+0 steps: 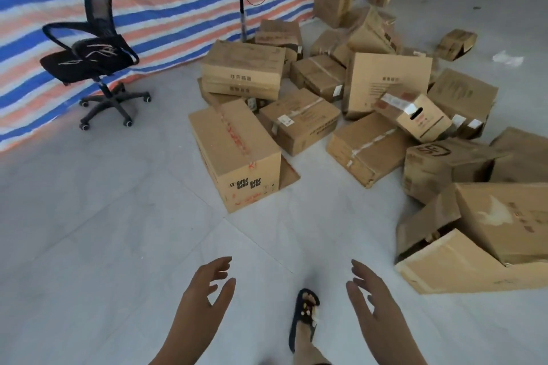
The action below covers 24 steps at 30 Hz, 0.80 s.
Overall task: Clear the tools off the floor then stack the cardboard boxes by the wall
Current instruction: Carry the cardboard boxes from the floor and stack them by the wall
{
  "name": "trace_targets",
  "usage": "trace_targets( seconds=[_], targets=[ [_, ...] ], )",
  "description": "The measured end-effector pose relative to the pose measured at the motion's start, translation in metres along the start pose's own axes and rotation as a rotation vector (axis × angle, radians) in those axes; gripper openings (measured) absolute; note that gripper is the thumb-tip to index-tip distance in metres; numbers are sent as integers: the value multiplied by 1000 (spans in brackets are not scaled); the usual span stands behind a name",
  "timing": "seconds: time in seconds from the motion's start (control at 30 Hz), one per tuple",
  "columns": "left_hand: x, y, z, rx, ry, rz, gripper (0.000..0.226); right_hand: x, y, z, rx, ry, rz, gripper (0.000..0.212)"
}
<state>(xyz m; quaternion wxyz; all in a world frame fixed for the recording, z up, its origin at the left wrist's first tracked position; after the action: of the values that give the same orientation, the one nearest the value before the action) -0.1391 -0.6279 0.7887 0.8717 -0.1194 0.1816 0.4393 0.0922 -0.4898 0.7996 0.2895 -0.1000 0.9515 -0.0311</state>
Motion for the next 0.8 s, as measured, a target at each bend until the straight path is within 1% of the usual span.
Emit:
trace_targets(
  seconds=[0.1, 0.23, 0.33, 0.43, 0.63, 0.8],
  targets=[
    [23, 53, 7, -24, 16, 46, 41, 20, 65, -14, -16, -26, -64, 33],
    [62, 126, 25, -34, 65, 107, 38, 41, 159, -35, -50, -46, -158, 44],
    [85, 178, 42, -67, 56, 150, 34, 56, 232, -62, -67, -103, -237, 36],
    [102, 223, 44, -105, 72, 176, 30, 77, 294, -82, -94, -145, -328, 36],
    [108, 308, 19, -211, 95, 188, 35, 146, 383, -113, -146, -205, -391, 41],
    [108, 401, -10, -287, 168, 136, 27, 215, 440, -133, -109, -233, -410, 39]
  ],
)
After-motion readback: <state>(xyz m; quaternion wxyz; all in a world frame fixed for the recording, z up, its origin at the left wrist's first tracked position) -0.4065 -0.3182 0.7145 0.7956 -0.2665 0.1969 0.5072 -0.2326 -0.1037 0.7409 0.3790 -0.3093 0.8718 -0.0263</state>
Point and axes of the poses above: each hand's wrist, its own y-axis towards the middle knuckle, its own x-axis out of the palm, z = x × y, the point moved 1 cm from there along y, towards the middle knuckle, and after that the axes turned 15 degrees about z, right-handed, at the moved point
